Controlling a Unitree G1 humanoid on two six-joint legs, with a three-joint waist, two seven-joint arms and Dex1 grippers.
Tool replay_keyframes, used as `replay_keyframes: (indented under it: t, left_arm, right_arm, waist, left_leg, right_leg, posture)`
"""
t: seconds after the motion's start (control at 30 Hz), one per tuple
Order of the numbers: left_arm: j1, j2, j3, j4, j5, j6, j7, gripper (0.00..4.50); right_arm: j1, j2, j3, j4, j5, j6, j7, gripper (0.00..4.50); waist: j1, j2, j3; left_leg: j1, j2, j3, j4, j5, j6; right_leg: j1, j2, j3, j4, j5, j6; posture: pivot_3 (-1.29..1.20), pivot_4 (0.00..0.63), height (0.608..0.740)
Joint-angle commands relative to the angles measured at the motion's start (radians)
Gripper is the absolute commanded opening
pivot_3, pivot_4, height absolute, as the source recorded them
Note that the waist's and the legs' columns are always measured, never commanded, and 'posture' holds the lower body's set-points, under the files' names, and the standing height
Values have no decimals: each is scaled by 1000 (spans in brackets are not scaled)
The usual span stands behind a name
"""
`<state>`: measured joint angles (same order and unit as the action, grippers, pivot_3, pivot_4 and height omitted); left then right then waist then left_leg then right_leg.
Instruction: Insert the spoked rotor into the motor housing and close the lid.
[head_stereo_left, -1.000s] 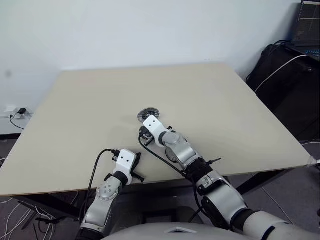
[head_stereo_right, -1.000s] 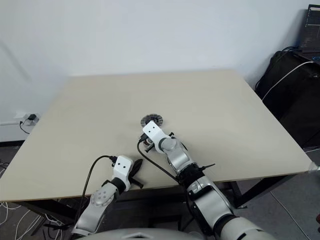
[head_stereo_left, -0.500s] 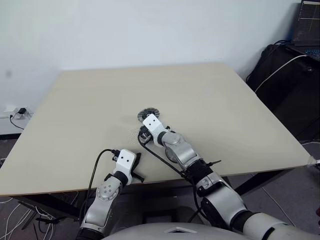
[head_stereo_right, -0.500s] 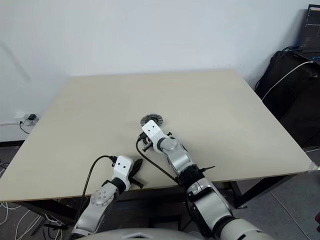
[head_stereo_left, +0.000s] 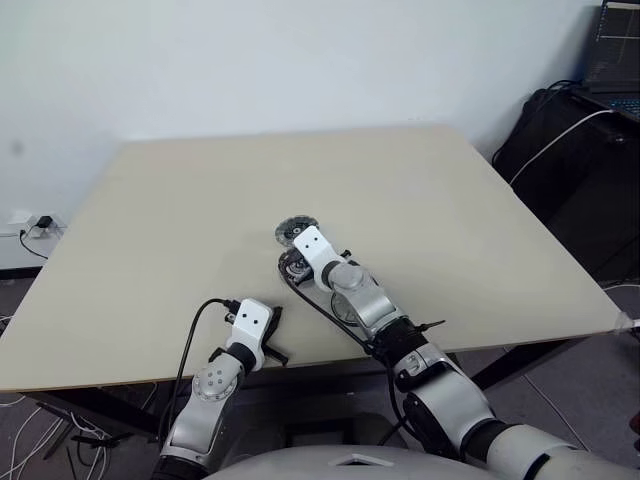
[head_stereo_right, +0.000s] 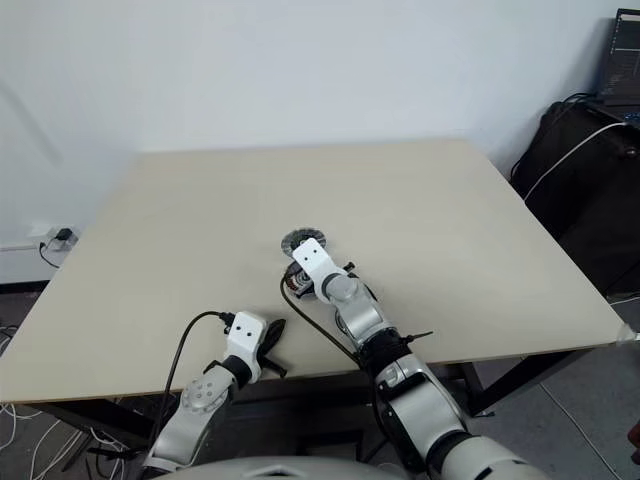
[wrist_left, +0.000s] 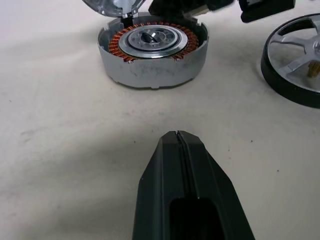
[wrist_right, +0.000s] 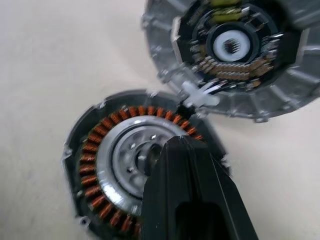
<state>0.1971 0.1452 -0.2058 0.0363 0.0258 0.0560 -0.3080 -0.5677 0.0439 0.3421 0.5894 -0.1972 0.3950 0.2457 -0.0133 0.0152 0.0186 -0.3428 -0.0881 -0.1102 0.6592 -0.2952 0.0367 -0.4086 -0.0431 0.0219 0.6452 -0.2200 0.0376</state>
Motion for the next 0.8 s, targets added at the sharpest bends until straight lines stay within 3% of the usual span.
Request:
replay_keyframes:
  t: [0.03, 0.63, 0.8]
  left_arm:
    - [-11, 3, 2, -46, -4, -8, -2, 0]
    - [-10, 7, 0, -49, -6, -4, -7, 0]
    - [-6, 6, 1, -52, -7, -6, -9, 0]
  right_arm:
    - [-26, 5, 16, -10, -12, 3, 25, 16]
    - [7, -1, 27, -49, -17, -20, 84, 16]
    - [56, -8, -21, -182, 30, -71, 85, 16]
  waist:
    - [0, 0, 0]
    - [0, 0, 0]
    - [0, 0, 0]
  left_leg:
    - [0, 0, 0, 0, 0, 0]
    - [0, 0, 0, 0, 0, 0]
    - [0, 0, 0, 0, 0, 0]
  right_leg:
    - [0, 0, 0, 0, 0, 0]
    - [0, 0, 0, 0, 0, 0]
    - [0, 0, 0, 0, 0, 0]
  posture:
    - [0, 0, 740]
    - [0, 0, 740]
    - [0, 0, 740]
